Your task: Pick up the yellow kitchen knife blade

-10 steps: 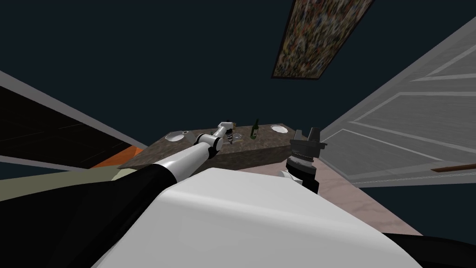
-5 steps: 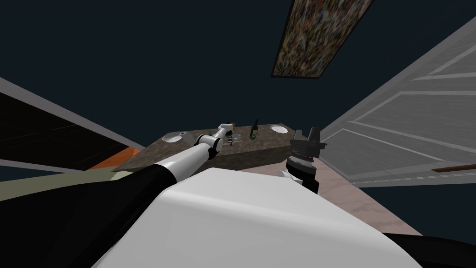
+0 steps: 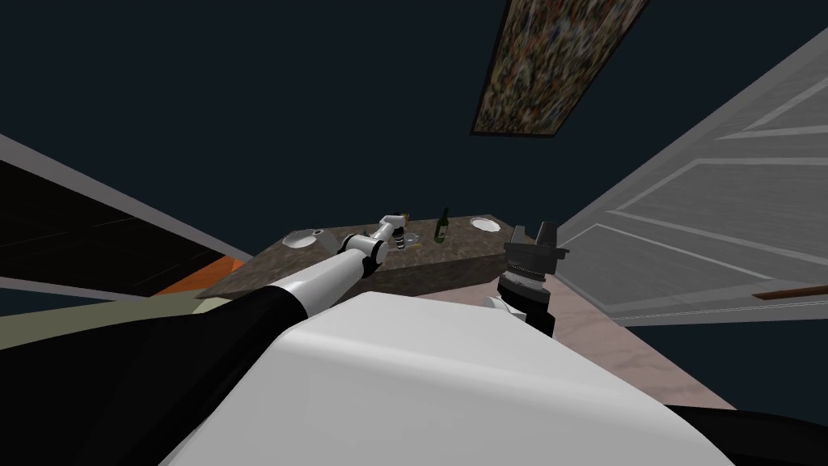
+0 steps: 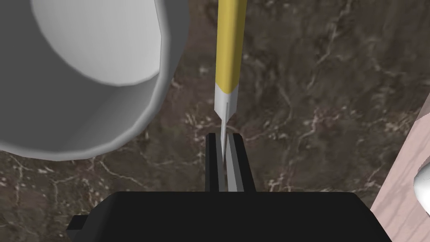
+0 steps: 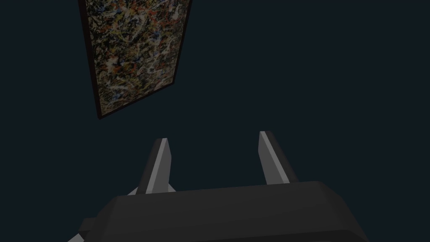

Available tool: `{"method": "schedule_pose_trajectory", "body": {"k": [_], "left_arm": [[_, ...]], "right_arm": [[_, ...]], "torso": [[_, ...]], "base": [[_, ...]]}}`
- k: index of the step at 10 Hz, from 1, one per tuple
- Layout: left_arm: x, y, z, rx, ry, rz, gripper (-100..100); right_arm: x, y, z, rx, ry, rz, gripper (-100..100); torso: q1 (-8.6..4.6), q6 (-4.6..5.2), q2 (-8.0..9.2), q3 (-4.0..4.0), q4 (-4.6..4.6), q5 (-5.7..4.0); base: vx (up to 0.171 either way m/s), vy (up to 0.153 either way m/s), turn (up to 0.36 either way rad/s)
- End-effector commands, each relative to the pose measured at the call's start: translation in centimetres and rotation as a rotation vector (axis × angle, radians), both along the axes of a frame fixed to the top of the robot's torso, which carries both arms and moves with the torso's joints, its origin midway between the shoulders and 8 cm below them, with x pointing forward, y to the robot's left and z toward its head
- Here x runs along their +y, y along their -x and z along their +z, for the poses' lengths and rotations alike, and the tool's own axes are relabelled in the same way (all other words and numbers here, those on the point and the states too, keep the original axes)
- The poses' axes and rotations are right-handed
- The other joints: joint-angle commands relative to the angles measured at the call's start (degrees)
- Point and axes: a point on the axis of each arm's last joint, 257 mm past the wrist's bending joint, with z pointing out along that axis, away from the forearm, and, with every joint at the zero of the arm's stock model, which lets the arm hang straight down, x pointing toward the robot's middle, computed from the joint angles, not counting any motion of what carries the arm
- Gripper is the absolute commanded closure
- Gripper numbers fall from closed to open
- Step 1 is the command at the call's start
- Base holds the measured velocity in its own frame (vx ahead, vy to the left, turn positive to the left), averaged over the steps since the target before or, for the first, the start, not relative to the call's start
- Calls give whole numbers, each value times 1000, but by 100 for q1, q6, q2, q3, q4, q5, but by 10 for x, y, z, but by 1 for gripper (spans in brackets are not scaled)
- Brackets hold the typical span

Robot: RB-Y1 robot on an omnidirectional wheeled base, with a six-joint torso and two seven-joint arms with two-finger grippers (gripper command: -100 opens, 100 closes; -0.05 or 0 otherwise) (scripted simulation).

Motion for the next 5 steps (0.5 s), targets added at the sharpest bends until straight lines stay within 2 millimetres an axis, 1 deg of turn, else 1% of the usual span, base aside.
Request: {"method": "schedule_pose_trajectory", "body": {"k": [1, 2, 3, 4, 5], "left_arm": [[0, 0, 0, 0, 0, 0, 100], [0, 0, 0, 0, 0, 0, 0], [1, -3, 11, -1, -1, 1, 100], [1, -2, 6, -5, 0, 0, 100], [1, -1, 7, -3, 0, 0, 0]], "right_arm": [[0, 0, 0, 0, 0, 0, 0], [0, 0, 0, 0, 0, 0, 0], [0, 0, 0, 0, 0, 0, 0], [0, 0, 0, 0, 0, 0, 0], [0, 0, 0, 0, 0, 0, 0]], "torso": [[0, 0, 0, 0, 0, 0], [0, 0, -1, -1, 0, 0], [1, 0, -2, -1, -1, 0], [4, -1, 3, 3, 3, 0], [3, -1, 3, 1, 0, 1]], "base": [[0, 0, 0], [0, 0, 0], [-15, 7, 5], [-7, 5, 1], [0, 0, 0]]}}
